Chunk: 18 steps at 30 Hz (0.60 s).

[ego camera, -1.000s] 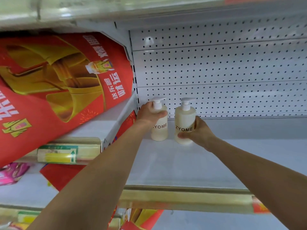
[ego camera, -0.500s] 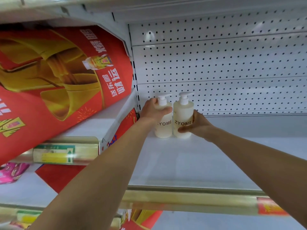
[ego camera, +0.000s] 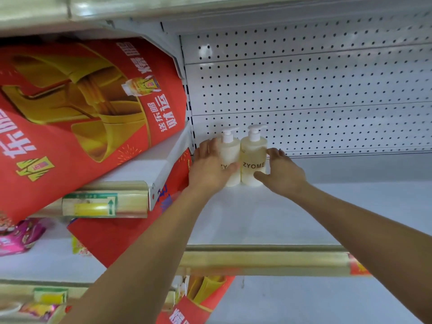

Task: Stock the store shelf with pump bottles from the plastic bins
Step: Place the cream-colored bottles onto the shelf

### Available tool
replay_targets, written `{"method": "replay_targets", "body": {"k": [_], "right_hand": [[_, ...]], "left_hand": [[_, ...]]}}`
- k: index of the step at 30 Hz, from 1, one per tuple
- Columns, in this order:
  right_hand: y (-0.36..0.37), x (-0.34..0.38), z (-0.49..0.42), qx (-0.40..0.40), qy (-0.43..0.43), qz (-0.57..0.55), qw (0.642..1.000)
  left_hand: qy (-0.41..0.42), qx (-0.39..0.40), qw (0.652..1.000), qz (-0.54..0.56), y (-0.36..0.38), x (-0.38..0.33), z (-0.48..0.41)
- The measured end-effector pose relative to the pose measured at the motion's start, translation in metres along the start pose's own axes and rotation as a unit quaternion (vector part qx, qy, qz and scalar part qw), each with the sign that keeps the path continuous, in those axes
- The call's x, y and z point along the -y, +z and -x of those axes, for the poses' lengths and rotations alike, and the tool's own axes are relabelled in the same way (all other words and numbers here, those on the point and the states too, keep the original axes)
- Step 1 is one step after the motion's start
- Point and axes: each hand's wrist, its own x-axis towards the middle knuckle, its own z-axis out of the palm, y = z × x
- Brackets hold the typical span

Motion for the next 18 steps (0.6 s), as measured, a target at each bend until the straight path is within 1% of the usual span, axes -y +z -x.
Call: {"method": "replay_targets", "body": {"k": [3,5,10,13,16,18], "right_hand": [[-0.013,0.009,0.043,-0.069,-0.082,0.056,0.993],[-0.019,0.016,0.076,-0.104,-0.121,0.071,0.985],[-0.012,0.037,0.169,-0.148,-0.157,0.041,0.976],[0.004,0.048,0.223,-0.145,-0.169,0.020,0.975],[0.029,0.057,0.270,-0.105,-0.151,-0.008,0.983],[0.052,0.060,0.297,-0.070,-0.134,-0.012,0.989]], "left_hand": [[0.061,-0.041,0.995,-0.067,-0.010,0.001,0.043],[0.086,-0.053,0.990,-0.095,-0.016,0.003,0.077],[0.116,-0.053,0.987,-0.098,-0.033,0.019,0.173],[0.120,-0.030,0.987,-0.103,-0.043,0.040,0.228],[0.111,-0.009,0.988,-0.108,-0.047,0.068,0.277],[0.093,0.024,0.990,-0.102,-0.044,0.089,0.308]]}}
